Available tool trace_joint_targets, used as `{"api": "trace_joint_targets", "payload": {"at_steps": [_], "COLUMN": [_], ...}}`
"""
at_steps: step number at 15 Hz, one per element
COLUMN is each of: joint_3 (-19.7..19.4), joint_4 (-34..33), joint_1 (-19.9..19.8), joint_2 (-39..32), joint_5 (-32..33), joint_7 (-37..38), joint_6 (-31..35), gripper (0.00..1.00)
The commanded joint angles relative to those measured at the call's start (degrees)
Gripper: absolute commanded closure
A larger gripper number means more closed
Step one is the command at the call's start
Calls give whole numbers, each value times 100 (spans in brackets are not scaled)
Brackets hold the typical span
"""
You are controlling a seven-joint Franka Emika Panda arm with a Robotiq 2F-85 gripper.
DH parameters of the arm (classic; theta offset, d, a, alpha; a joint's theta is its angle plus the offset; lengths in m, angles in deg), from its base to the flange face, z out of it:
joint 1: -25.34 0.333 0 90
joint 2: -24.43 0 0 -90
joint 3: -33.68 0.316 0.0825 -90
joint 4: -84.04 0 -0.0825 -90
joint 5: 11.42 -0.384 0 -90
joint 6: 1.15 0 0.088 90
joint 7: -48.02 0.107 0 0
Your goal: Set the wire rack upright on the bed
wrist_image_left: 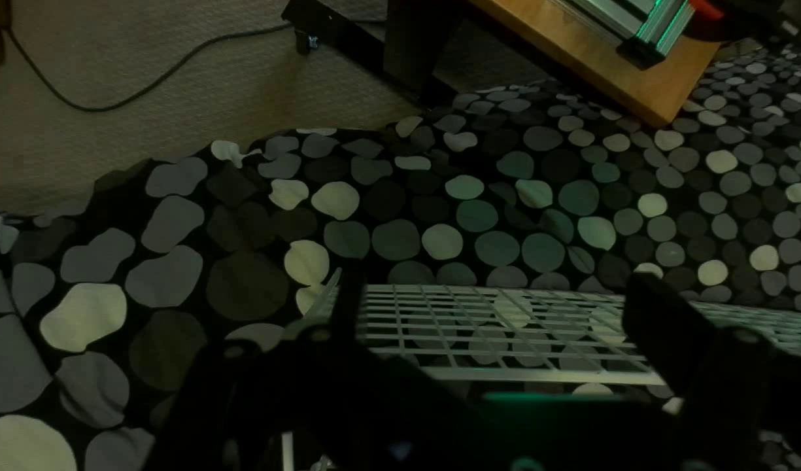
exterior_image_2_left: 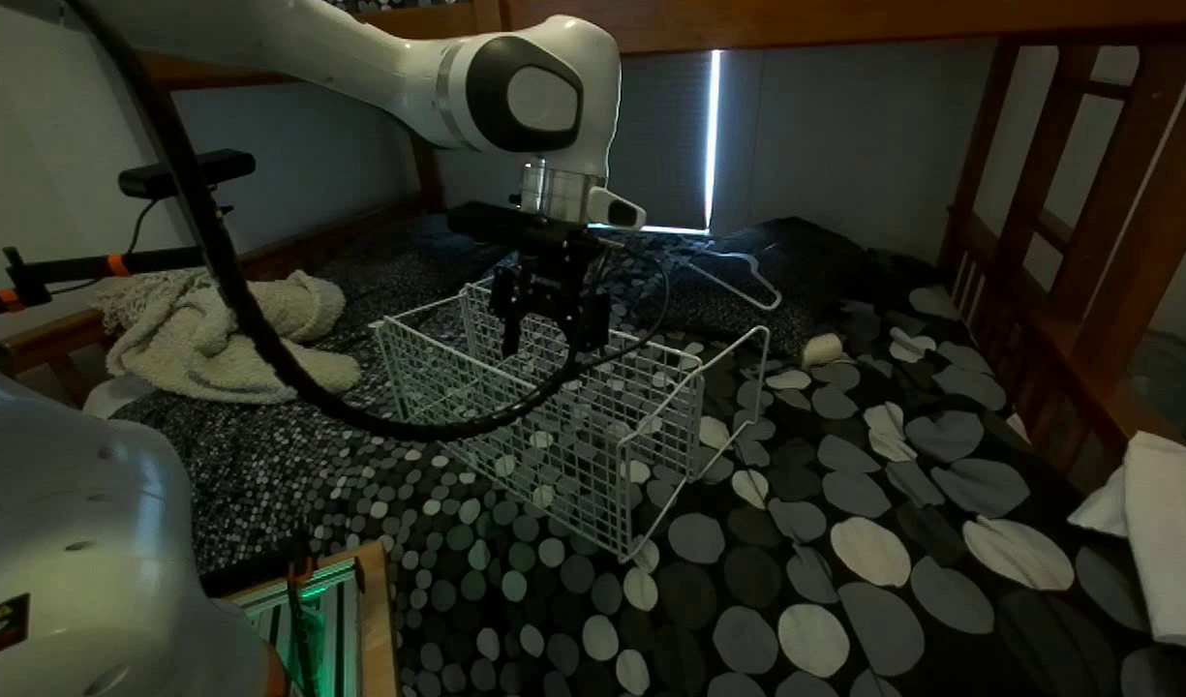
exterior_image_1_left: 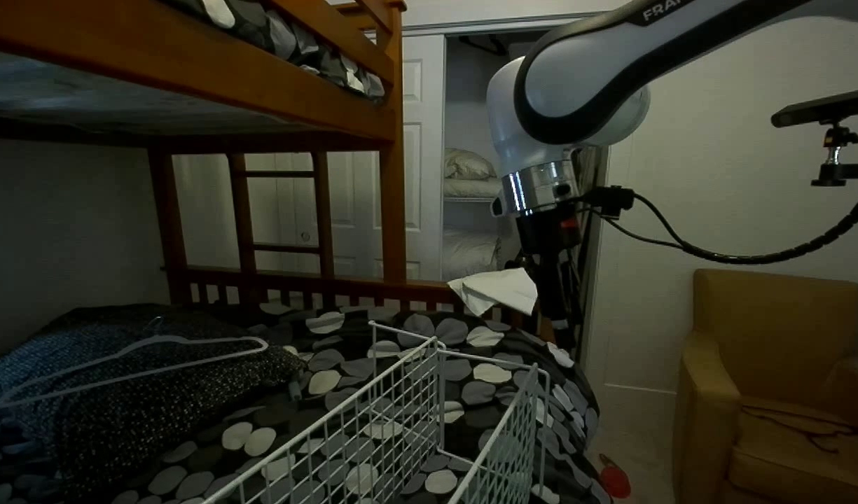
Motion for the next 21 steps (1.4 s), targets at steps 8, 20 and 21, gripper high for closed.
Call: {"api": "trace_joint_targets", "payload": {"at_steps": [8,20,21], "joint_3": [509,953,961], "joint_4": [259,970,1017], "joint_1": [293,514,512], "joint_2": [-496,-838,-836], "joint_5": [27,416,492], "joint_7": [157,713,789], "joint_6": [316,2602,2713], "gripper": [0,0,0]}}
